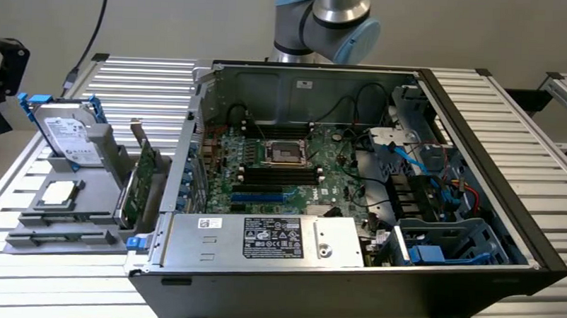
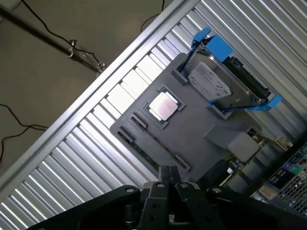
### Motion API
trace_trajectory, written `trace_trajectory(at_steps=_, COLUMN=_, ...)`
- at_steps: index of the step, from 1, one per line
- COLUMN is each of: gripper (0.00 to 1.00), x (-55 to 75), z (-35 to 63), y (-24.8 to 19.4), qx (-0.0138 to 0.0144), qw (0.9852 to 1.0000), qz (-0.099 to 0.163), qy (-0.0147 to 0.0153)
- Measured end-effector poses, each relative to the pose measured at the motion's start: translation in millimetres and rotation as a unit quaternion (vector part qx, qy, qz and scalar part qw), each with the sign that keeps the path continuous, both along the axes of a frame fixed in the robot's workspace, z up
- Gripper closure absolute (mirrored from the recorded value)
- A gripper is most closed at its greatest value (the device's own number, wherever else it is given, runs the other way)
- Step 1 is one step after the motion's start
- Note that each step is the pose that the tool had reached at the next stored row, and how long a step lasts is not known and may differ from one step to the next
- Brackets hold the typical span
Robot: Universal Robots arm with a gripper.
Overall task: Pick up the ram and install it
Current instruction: 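Pick up the ram and move it above insertion slot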
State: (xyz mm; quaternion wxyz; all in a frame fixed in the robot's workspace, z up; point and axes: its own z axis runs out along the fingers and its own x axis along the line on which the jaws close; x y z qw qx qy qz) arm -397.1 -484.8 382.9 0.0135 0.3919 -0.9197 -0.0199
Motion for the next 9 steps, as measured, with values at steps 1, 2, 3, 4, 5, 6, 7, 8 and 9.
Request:
trace_trajectory(at_steps=1, gripper=0.89, x=-0.2, z=0.0, y=0.0, qx=-0.0001, qw=1.0000, qz=0.008, qy=0.0001)
trace_trajectory(at_steps=2, gripper=0.89, x=-0.3, z=-0.1, y=0.0, qx=-0.0001, qw=0.9999, qz=0.017, qy=0.0000)
trace_trajectory(at_steps=3, gripper=0.89, x=-0.5, z=-0.2, y=0.0, qx=0.0000, qw=0.9997, qz=0.026, qy=0.0000)
trace_trajectory(at_steps=4, gripper=0.89, x=-0.7, z=-0.3, y=0.0, qx=0.0000, qw=0.9994, qz=0.033, qy=-0.0001)
trace_trajectory(at_steps=5, gripper=0.89, x=-1.2, z=-0.5, y=0.0, qx=0.0001, qw=0.9992, qz=0.040, qy=-0.0001)
trace_trajectory(at_steps=6, gripper=0.89, x=-2.5, z=-0.8, y=0.1, qx=0.0001, qw=0.9990, qz=0.044, qy=-0.0001)
trace_trajectory(at_steps=7, gripper=0.89, x=-4.4, z=-1.4, y=0.0, qx=0.0000, qw=0.9989, qz=0.046, qy=-0.0001)
trace_trajectory(at_steps=8, gripper=0.89, x=-6.4, z=-2.6, y=0.0, qx=0.0000, qw=0.9988, qz=0.049, qy=0.0000)
trace_trajectory(at_steps=9, gripper=0.89, x=-7.0, z=-4.2, y=0.0, qx=0.0001, qw=0.9986, qz=0.052, qy=-0.0001)
